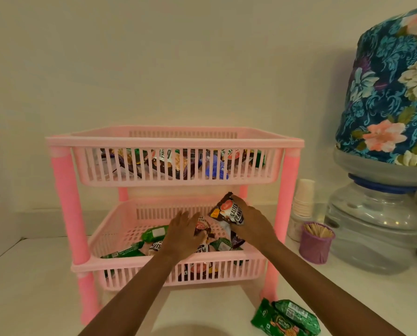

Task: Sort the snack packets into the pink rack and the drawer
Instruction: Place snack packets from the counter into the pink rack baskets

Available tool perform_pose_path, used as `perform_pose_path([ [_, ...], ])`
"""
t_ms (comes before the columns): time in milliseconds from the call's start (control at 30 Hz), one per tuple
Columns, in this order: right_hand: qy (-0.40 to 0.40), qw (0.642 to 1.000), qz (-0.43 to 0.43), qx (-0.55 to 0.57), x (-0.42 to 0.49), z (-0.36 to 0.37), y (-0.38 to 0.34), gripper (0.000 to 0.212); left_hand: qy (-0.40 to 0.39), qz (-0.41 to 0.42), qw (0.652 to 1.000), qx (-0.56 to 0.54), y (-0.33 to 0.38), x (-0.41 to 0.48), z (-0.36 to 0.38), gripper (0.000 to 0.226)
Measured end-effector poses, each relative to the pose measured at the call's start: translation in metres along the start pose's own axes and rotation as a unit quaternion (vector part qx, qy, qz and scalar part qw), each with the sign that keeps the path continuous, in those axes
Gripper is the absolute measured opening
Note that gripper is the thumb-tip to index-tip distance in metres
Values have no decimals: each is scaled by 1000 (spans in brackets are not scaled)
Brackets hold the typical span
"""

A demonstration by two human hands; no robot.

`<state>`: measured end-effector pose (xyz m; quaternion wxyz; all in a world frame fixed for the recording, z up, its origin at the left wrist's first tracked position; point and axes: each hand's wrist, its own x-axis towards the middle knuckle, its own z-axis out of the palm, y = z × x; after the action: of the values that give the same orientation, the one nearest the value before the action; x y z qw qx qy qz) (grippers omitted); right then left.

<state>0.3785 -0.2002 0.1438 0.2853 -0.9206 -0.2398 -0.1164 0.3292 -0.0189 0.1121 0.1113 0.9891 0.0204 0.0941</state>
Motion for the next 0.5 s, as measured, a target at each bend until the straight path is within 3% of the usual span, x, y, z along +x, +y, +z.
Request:
perform_pose_path([
  [67, -6, 999, 23, -37, 22, 8, -1, 73, -22, 8, 999, 42, -1, 3, 12, 58],
  [233, -76, 986, 96, -110, 63, 34, -1, 63, -52, -24, 998, 23, -6, 7, 19, 66],
  [300, -139, 976, 101, -135, 70, 48, -2, 57, -55, -33, 998, 17, -7, 8, 21, 69],
  [400, -294, 936, 54, -188, 67, 73, -3, 49, -43, -36, 998, 6, -6, 7, 23, 68],
  [500, -340, 921, 73, -176, 65, 89, 3, 44, -31, -36, 999, 1, -6, 6, 23, 66],
])
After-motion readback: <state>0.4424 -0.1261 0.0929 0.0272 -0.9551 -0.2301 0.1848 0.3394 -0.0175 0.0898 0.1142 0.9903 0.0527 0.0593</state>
